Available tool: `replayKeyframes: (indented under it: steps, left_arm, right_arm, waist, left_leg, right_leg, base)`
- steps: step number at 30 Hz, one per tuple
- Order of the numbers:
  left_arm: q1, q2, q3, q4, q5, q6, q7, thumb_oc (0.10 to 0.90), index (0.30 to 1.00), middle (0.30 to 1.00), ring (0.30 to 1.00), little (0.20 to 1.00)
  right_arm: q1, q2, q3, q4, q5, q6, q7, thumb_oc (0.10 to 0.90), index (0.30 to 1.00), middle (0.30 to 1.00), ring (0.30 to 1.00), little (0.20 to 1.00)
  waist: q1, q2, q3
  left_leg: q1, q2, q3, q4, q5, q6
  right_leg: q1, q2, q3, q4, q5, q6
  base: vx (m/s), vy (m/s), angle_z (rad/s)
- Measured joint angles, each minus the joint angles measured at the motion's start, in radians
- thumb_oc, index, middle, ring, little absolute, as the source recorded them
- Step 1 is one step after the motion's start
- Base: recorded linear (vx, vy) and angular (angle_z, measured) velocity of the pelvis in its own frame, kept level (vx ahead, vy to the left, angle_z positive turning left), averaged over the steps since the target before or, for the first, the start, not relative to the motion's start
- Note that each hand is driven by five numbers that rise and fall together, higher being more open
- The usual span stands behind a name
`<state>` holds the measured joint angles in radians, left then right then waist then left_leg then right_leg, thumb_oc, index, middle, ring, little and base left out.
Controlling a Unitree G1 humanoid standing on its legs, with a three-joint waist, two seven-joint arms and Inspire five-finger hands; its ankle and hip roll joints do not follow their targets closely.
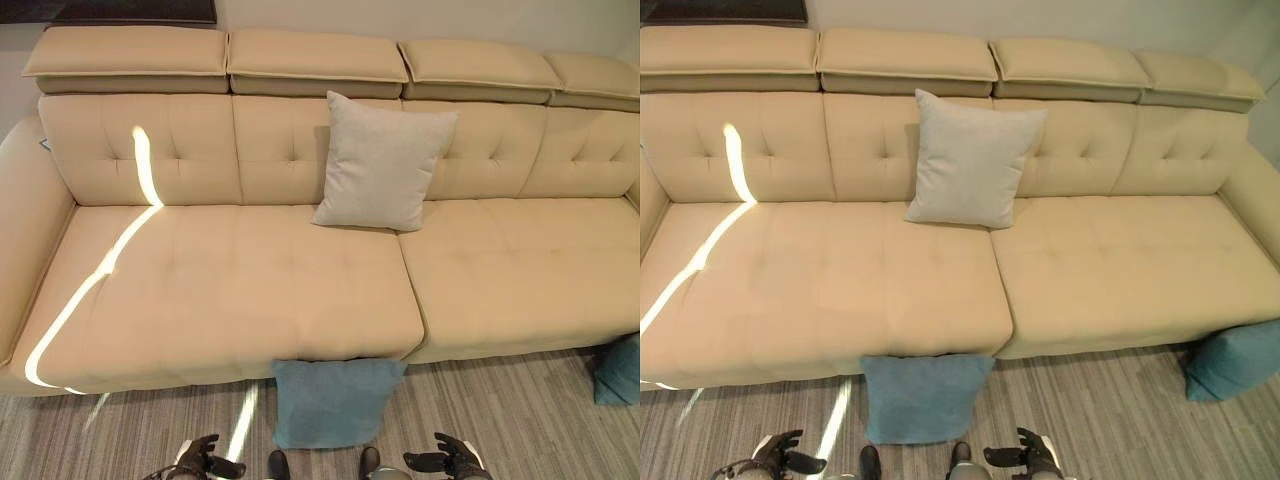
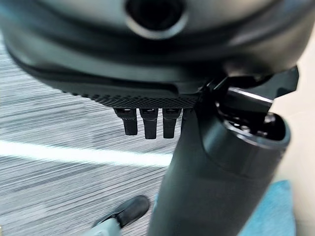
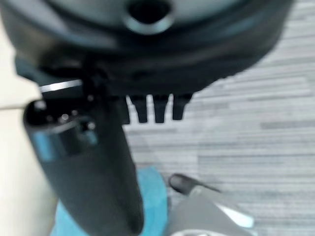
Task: Pick up all the scattered cushions and arrange them neatly on the sofa.
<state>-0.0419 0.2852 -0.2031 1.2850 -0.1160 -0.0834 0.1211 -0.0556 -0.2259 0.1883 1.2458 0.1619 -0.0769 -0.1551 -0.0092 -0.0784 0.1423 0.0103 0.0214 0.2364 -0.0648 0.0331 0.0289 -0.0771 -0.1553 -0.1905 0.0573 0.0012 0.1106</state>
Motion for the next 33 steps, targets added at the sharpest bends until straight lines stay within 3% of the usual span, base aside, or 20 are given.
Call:
replayKeyframes:
  steps: [1, 6, 11, 12, 13, 14, 15, 17, 19, 28, 30, 33]
  left_arm:
    - [0.002, -0.004, -0.02, 0.0, -0.001, 0.0, 0.001, 0.8, 0.9, 0.9, 0.9, 0.9]
    - [-0.034, -0.011, -0.024, -0.019, -0.003, -0.001, 0.002, 0.8, 0.9, 0.9, 0.9, 0.9]
    - [-0.11, -0.042, -0.028, -0.092, -0.061, -0.026, 0.028, 0.8, 0.9, 0.9, 0.9, 0.9]
    - [-0.132, -0.043, -0.028, -0.102, -0.079, -0.033, 0.039, 0.8, 0.9, 0.9, 0.9, 0.9]
    - [-0.171, -0.04, -0.033, -0.136, -0.118, -0.046, 0.066, 0.8, 0.9, 0.9, 0.9, 0.9]
    - [-0.208, -0.032, -0.031, -0.169, -0.139, -0.06, 0.087, 0.8, 0.9, 0.9, 0.9, 0.9]
    - [-0.272, -0.029, -0.025, -0.187, -0.167, -0.073, 0.103, 0.8, 0.9, 0.9, 0.9, 0.9]
    - [-0.291, -0.018, -0.027, -0.214, -0.207, -0.101, 0.134, 0.8, 0.9, 0.9, 0.9, 0.9]
    - [-0.331, -0.019, -0.021, -0.233, -0.252, -0.12, 0.157, 0.8, 0.9, 0.9, 0.9, 0.9]
    - [-0.406, -0.012, -0.033, -0.24, -0.337, -0.14, 0.208, 0.8, 0.9, 0.9, 0.9, 0.9]
    - [-0.48, -0.006, -0.053, -0.247, -0.352, -0.141, 0.219, 0.8, 0.9, 0.9, 0.9, 0.9]
    - [-0.554, -0.01, -0.072, -0.309, -0.353, -0.144, 0.221, 0.8, 0.9, 0.9, 0.9, 0.9]
  right_arm:
    - [-0.001, -0.001, 0.0, 0.001, 0.0, -0.001, 0.0, 0.8, 0.9, 0.9, 0.9, 0.9]
    - [0.007, -0.007, -0.001, 0.002, 0.0, -0.002, -0.003, 0.8, 0.9, 0.9, 0.9, 0.9]
    - [-0.044, -0.054, 0.001, -0.007, 0.003, -0.014, -0.03, 0.8, 0.9, 0.9, 0.9, 0.9]
    - [-0.07, -0.061, 0.005, -0.016, 0.007, -0.021, -0.035, 0.8, 0.9, 0.9, 0.9, 0.9]
    - [-0.106, -0.077, 0.021, -0.037, 0.021, -0.026, -0.056, 0.8, 0.9, 0.9, 0.9, 0.9]
    - [-0.149, -0.095, 0.019, -0.052, 0.023, -0.035, -0.067, 0.8, 0.9, 0.9, 0.9, 0.9]
    - [-0.23, -0.115, 0.018, -0.075, 0.028, -0.039, -0.075, 0.8, 0.9, 0.9, 0.9, 0.9]
    - [-0.279, -0.107, 0.021, -0.117, 0.045, -0.045, -0.107, 0.8, 0.9, 0.9, 0.9, 0.9]
    - [-0.35, -0.107, 0.02, -0.162, 0.054, -0.056, -0.137, 0.8, 0.9, 0.9, 0.9, 0.9]
    - [-0.504, -0.097, 0.042, -0.284, 0.102, -0.101, -0.209, 0.8, 0.9, 0.9, 0.9, 0.9]
    - [-0.577, -0.106, 0.038, -0.285, 0.126, -0.113, -0.236, 0.8, 0.9, 0.9, 0.9, 0.9]
    - [-0.625, -0.103, 0.042, -0.3, 0.135, -0.118, -0.246, 0.8, 0.9, 0.9, 0.9, 0.9]
  waist:
    - [-0.002, 0.007, -0.001]
    - [-0.009, 0.018, 0.001]
    - [-0.006, 0.059, 0.07]
    - [-0.004, 0.065, 0.085]
    - [-0.004, 0.073, 0.102]
    - [-0.004, 0.075, 0.144]
    - [-0.009, 0.098, 0.223]
    - [-0.004, 0.073, 0.248]
    - [-0.008, 0.071, 0.281]
    - [-0.002, 0.077, 0.279]
    - [-0.002, 0.079, 0.279]
    - [-0.003, 0.079, 0.279]
  left_leg:
    - [-0.024, 0.026, -0.008, 0.017, 0.002, -0.01]
    - [-0.096, 0.067, -0.04, 0.062, 0.007, -0.02]
    - [-0.199, 0.093, -0.081, 0.104, 0.031, -0.058]
    - [-0.242, 0.096, -0.083, 0.132, 0.031, -0.062]
    - [-0.353, 0.104, -0.085, 0.214, 0.029, -0.068]
    - [-0.438, 0.105, -0.088, 0.271, 0.029, -0.068]
    - [-0.454, 0.115, -0.089, 0.242, 0.012, -0.082]
    - [-0.52, 0.101, -0.078, 0.284, 0.009, -0.075]
    - [-0.627, 0.091, -0.071, 0.373, -0.014, -0.061]
    - [-0.933, 0.101, -0.074, 0.625, -0.092, -0.031]
    - [-1.049, 0.102, -0.077, 0.677, -0.104, -0.021]
    - [-1.106, 0.102, -0.079, 0.719, -0.109, -0.015]
  right_leg:
    - [0.013, 0.034, -0.004, -0.043, 0.025, -0.019]
    - [0.024, 0.08, -0.049, -0.133, 0.059, -0.054]
    - [-0.045, 0.114, -0.074, -0.131, 0.07, -0.071]
    - [-0.083, 0.114, -0.081, -0.106, 0.07, -0.075]
    - [-0.194, 0.095, -0.084, -0.014, 0.049, -0.081]
    - [-0.296, 0.078, -0.081, 0.082, 0.017, -0.098]
    - [-0.359, 0.082, -0.079, 0.15, -0.002, -0.101]
    - [-0.471, 0.052, -0.053, 0.266, -0.033, -0.103]
    - [-0.59, 0.013, -0.035, 0.379, -0.062, -0.105]
    - [-0.888, -0.029, 0.005, 0.592, -0.112, -0.118]
    - [-0.999, -0.04, 0.006, 0.637, -0.115, -0.127]
    - [-1.049, -0.049, 0.009, 0.665, -0.116, -0.126]
  base:
    - [-0.08, -0.146, 0.05]
    - [-0.1, -0.132, 0.16]
    - [-0.27, -0.078, 0.14]
    - [-0.31, -0.026, 0.11]
    - [-0.1, 0.01, 0.07]
    - [-0.1, 0.039, 0.04]
    - [-0.16, 0.062, -0.06]
    - [-0.16, 0.059, -0.1]
    - [-0.14, 0.047, 0.01]
    - [-0.06, 0.029, 0.0]
    - [0.0, 0.0, 0.0]
    - [0.0, 0.0, 0.0]
